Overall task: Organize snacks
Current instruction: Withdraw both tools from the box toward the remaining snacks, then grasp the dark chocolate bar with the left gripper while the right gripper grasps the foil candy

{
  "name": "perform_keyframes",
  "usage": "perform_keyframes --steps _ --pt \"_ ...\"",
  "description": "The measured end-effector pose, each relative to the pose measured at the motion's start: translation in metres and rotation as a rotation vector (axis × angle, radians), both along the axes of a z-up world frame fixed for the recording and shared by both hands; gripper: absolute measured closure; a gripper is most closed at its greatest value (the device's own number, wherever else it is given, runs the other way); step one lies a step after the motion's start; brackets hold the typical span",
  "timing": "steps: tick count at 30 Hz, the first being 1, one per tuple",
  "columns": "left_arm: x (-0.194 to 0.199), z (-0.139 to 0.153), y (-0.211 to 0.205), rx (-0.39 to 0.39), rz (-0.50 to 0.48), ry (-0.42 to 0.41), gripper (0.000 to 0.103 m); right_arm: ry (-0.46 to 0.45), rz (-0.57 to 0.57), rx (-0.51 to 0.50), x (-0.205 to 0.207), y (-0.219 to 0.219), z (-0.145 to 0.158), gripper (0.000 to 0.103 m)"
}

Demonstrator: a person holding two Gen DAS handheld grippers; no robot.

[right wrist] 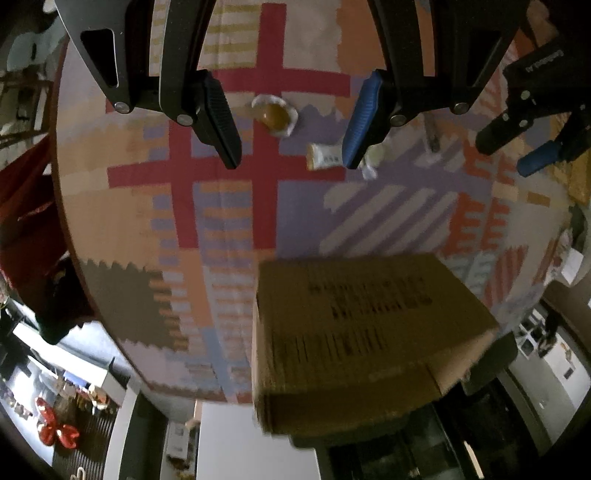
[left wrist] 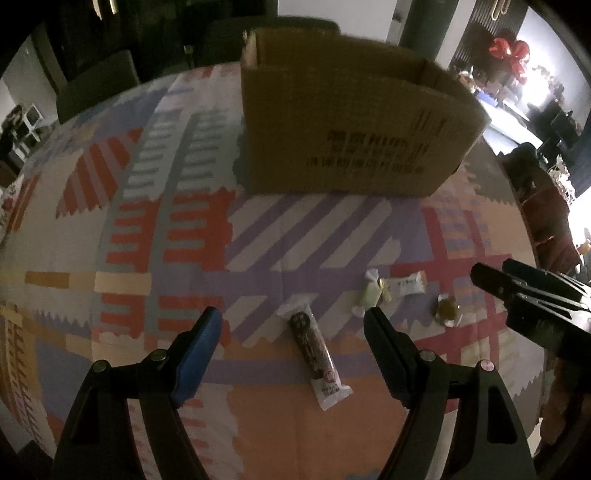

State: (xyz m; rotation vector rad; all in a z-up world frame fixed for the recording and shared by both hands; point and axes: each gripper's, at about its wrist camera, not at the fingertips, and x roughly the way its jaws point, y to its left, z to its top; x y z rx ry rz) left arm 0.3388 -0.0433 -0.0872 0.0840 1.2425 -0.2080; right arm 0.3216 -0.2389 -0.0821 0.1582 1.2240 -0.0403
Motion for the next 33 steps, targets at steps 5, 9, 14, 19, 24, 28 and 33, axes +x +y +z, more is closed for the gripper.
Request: perform_keyframes --steps 5,9,14,19,24,28,33 --pt "0.003 -0.025 0.000 -0.009 0.001 0.085 0.024 0.083 0.000 0.013 0.001 -0.001 -0.021 0.049" --pt "0.004 -0.043 -0.002 -0.021 0.002 0.144 0.026 0.140 -0.013 0.025 0.001 -0.003 -0.036 0.052" --pt "0.003 -0.057 -0.006 -0.032 -0.002 0.177 0.033 0.189 -0.032 0.046 0.004 -0.009 -0.053 0.060" --pt "0.005 -0.063 -0.009 -0.028 -0.002 0.190 0.038 0.213 -0.045 0.049 0.003 -0.012 -0.064 0.066" --pt "0.009 -0.071 -0.011 -0.034 0.002 0.216 0.044 0.227 -0.054 0.060 0.002 -0.013 -0.070 0.069" --pt "0.011 -0.079 -0.014 -0.048 0.012 0.239 0.046 0.244 -0.055 0.068 0.002 -0.011 -0.076 0.070" --pt "0.010 -0.088 -0.019 -0.048 0.005 0.260 0.054 0.238 -0.060 0.067 0.000 -0.009 -0.078 0.070"
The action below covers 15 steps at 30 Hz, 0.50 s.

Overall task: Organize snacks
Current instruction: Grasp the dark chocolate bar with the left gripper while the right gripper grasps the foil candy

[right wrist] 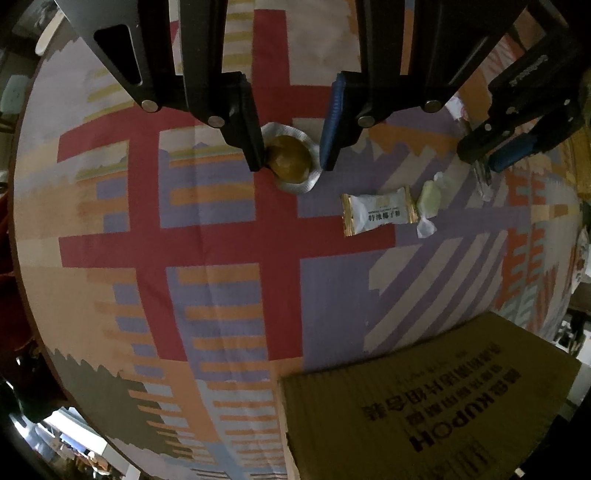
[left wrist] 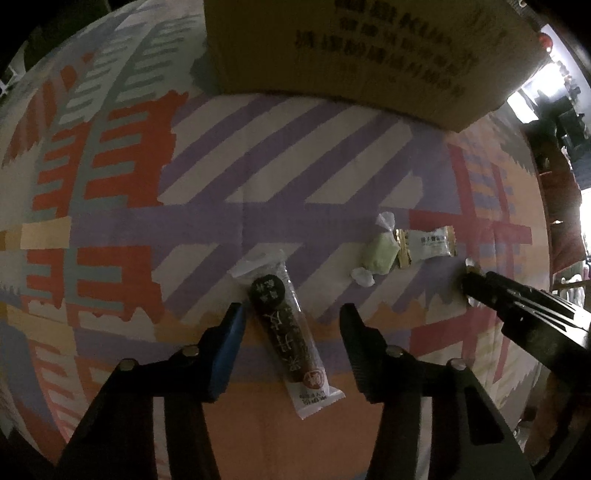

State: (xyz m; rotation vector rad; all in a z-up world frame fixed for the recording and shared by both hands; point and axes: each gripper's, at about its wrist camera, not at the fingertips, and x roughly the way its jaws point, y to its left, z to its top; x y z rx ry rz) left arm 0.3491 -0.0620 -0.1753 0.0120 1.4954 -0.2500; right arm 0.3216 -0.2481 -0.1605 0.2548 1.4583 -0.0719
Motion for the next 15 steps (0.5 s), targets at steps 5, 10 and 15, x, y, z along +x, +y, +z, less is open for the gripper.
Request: perform_keyframes --steps 5,10,15 --pt "-0.002 -0.003 0.000 0.012 -0.006 -0.007 0.064 -0.015 0.007 -0.016 -0.002 0.004 -0.002 0.071" --pt "-0.005 -0.003 0.001 0.022 -0.029 -0.020 0.077 -0.025 0.008 -0.023 -0.004 0.009 -0.001 0.077" --pt "-0.009 -0.002 0.000 -0.001 -0.042 -0.020 0.080 -0.026 0.018 -0.004 -0.011 0.016 0.002 0.077"
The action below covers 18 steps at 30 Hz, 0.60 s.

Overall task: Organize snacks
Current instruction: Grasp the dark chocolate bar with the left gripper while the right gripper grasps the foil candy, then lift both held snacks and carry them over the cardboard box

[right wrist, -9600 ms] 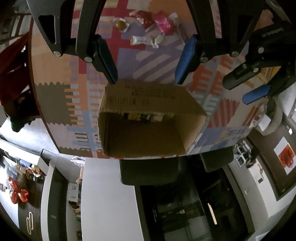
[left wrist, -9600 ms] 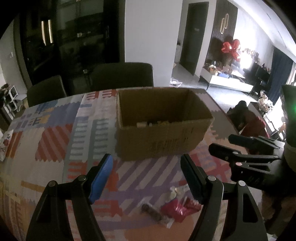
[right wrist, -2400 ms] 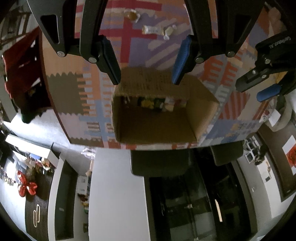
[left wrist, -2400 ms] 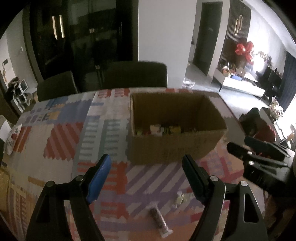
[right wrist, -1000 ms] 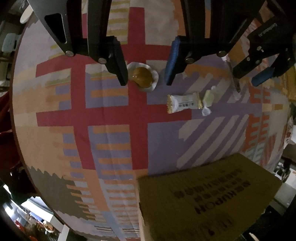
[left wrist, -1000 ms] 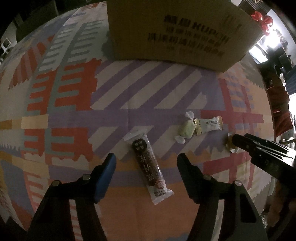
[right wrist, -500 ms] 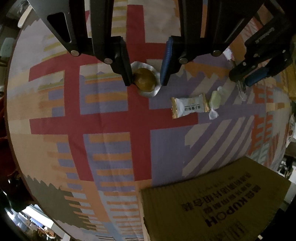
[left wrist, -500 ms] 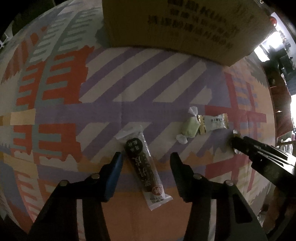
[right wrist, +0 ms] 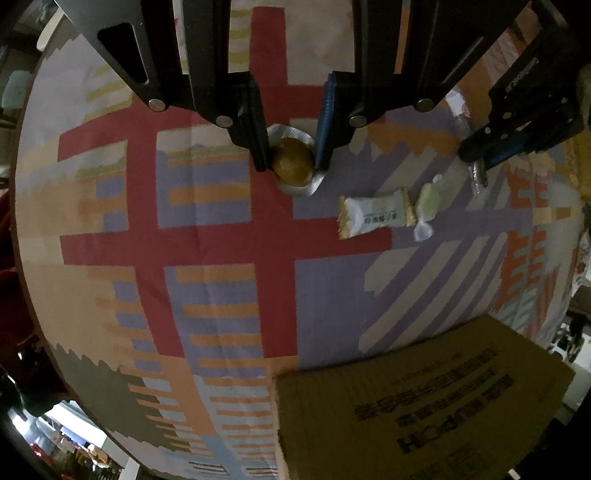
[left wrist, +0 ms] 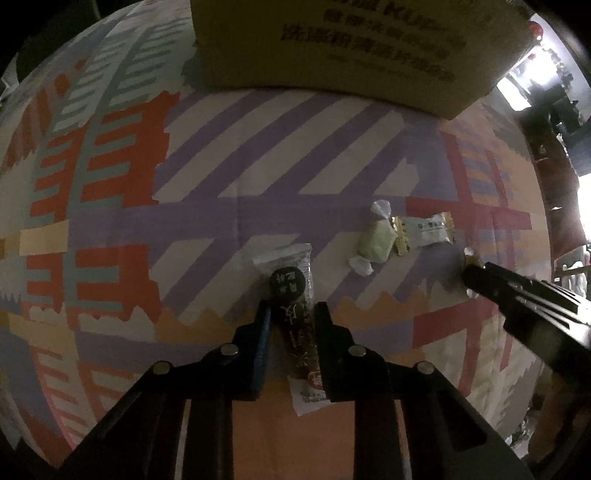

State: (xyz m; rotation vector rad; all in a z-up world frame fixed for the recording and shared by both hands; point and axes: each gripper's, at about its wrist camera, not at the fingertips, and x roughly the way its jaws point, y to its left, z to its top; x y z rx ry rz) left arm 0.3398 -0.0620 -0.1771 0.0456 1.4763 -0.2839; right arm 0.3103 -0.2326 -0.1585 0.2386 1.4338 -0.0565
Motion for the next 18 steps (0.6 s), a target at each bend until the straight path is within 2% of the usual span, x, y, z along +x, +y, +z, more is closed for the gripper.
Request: perform_keyframes --steps 7,18 --pt "-0.011 0.011 0.001 -0.036 -0.016 -0.017 0.082 -0.032 0.041 0.025 -0.014 0.020 0.015 0.077" --pt "-0.018 0.054 0.019 -0.100 -0.042 -0.099 0.082 -0.111 0.085 -0.002 -0.017 0.032 0.049 0.077"
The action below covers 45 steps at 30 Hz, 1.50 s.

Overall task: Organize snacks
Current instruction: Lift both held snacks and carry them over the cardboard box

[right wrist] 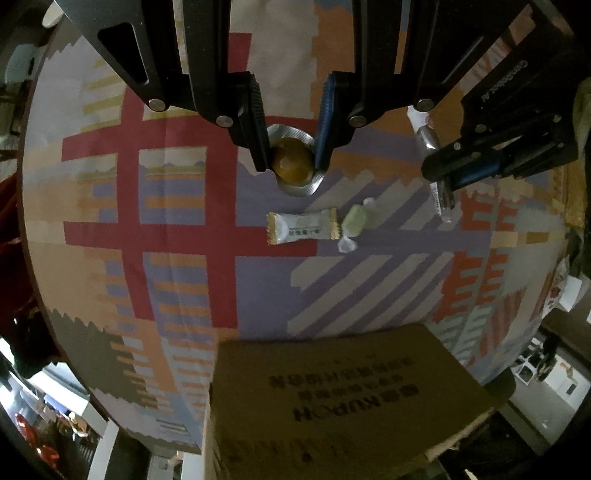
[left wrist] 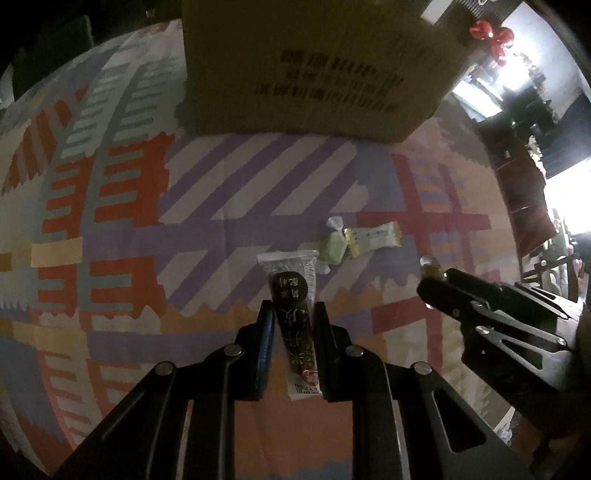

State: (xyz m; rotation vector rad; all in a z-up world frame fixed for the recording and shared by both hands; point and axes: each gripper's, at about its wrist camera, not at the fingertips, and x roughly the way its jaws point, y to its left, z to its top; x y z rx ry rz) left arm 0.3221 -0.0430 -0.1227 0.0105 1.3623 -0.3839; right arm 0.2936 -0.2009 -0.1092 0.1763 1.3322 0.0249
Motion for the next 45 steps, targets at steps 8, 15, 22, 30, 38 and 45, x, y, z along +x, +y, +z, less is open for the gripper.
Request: perform_keyframes --steps 8,15,22,30,38,45 --pt "0.004 0.029 -0.003 -0.026 0.002 -0.069 0.082 -0.075 0.024 -0.009 0.000 0.009 0.029 0.077" --pt "0.014 0.054 -0.001 -0.022 -0.005 -0.136 0.082 -0.142 0.028 -0.014 0.008 0.019 0.051 0.077" --pt "0.028 0.087 -0.001 -0.035 -0.010 -0.214 0.082 -0.226 0.009 -0.017 0.022 0.014 0.084 0.077" --pt "0.047 0.124 -0.005 -0.055 -0.021 -0.292 0.082 -0.294 0.000 -0.007 0.039 0.011 0.114 0.077" --pt "0.070 0.146 -0.009 -0.059 -0.015 -0.338 0.082 -0.335 -0.006 -0.004 0.059 0.008 0.131 0.077" --pt "0.092 0.161 -0.013 -0.064 -0.016 -0.368 0.082 -0.360 -0.004 0.006 0.082 0.003 0.142 0.077"
